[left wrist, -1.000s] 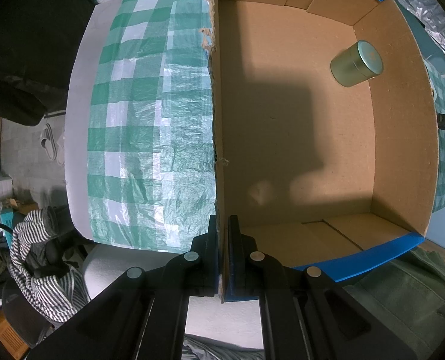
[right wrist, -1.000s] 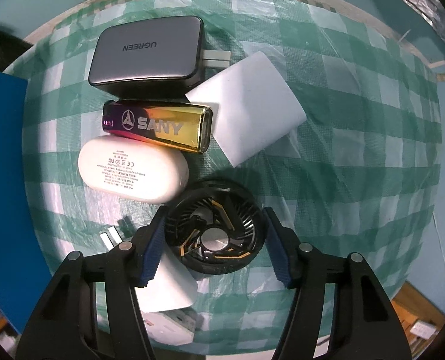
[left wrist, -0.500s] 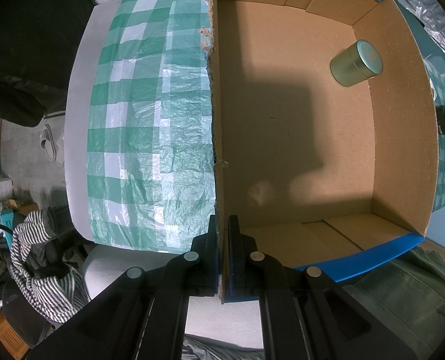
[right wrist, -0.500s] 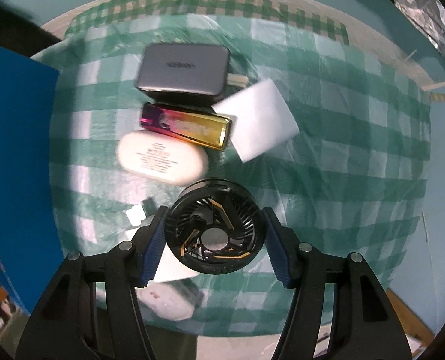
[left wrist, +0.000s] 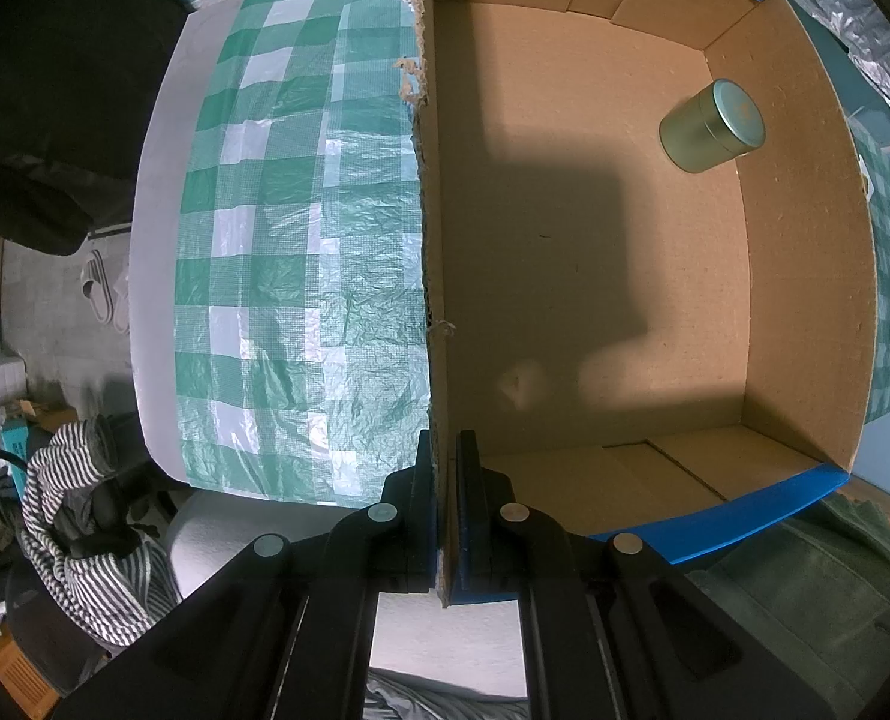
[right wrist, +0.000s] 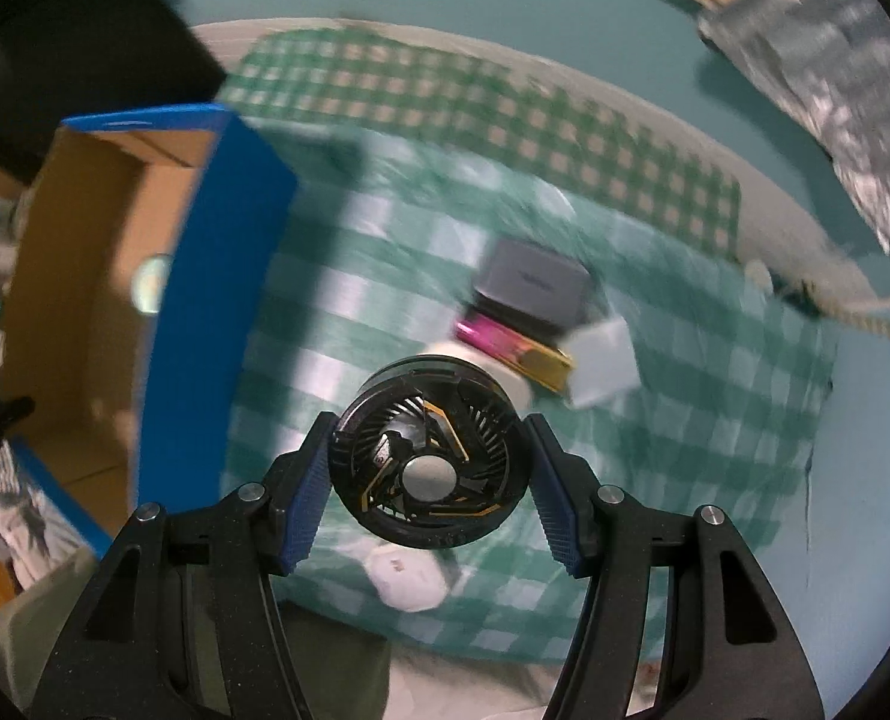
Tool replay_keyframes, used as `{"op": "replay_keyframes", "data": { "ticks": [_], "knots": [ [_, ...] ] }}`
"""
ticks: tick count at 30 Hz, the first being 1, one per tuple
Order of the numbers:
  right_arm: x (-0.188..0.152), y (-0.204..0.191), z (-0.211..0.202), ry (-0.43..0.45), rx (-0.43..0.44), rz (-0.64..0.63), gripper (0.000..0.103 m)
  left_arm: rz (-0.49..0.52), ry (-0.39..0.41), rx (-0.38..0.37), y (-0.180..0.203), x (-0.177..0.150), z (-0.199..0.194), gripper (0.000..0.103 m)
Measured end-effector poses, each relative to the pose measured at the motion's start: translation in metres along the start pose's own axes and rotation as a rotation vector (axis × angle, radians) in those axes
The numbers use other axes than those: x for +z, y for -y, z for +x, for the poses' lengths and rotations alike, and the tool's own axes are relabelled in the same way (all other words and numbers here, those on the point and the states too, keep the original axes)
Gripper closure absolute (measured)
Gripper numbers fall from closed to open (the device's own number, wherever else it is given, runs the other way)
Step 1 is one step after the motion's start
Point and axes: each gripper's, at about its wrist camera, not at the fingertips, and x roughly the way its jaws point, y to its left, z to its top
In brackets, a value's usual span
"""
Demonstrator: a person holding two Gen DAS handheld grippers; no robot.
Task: Organize rigid objects
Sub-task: 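Carry the black fan with the right gripper into the box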
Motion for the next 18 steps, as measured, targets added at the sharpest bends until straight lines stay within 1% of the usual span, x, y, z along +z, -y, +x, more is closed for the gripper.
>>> {"op": "replay_keyframes", "data": {
  "ticks": [7,14,18],
  "knots": [
    [0.021,-0.057,-0.018,0.031,0.02,-0.148,0.041,0.002,0.001,0.002,0.001,0.0,0.0,0.098],
    [0.035,-0.112,-0.017,0.029,0.035,-0.278,0.041,0.005,-0.002,0.003,0.002,0.0,0.001,0.098],
    [0.041,-0.138,-0.007,0.016,0.037,-0.336,0.041,0.01,-0.003,0.005,0.002,0.0,0.001,0.098]
  ]
}}
